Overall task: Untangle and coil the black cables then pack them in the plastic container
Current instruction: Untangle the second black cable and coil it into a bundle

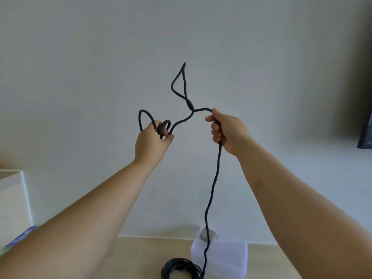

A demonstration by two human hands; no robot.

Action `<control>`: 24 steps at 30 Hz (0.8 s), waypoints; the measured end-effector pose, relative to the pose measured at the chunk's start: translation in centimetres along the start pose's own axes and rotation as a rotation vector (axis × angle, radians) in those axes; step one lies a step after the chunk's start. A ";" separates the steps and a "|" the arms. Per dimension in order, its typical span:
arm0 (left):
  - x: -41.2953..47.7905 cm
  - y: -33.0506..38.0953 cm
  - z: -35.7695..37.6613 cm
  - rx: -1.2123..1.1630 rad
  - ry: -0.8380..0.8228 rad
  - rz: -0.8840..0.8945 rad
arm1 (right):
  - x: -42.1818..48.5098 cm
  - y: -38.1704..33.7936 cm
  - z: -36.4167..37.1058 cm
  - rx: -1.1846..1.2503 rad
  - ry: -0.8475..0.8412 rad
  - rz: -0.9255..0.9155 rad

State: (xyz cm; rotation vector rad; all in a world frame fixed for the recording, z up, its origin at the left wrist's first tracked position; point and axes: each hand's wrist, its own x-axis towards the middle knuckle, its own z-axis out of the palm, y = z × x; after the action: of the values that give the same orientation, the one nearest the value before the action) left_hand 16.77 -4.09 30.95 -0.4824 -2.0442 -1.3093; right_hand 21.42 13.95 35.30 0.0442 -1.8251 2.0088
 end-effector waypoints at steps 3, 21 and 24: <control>1.0 1.5 -1.4 -0.065 -0.021 0.004 | 0.7 -1.3 -0.9 0.021 0.064 -0.071; 2.1 3.3 -2.0 0.156 0.184 0.025 | -4.2 0.5 6.2 -0.053 -0.347 0.051; 2.6 1.7 -2.8 0.287 0.193 0.046 | -4.7 -0.3 5.4 -0.032 -0.428 -0.071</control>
State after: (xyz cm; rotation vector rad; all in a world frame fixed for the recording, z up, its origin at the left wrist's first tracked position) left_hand 16.83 -5.96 34.65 -0.2599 -2.0025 -0.9735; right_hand 24.42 7.47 34.87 0.5606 -2.0709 2.0324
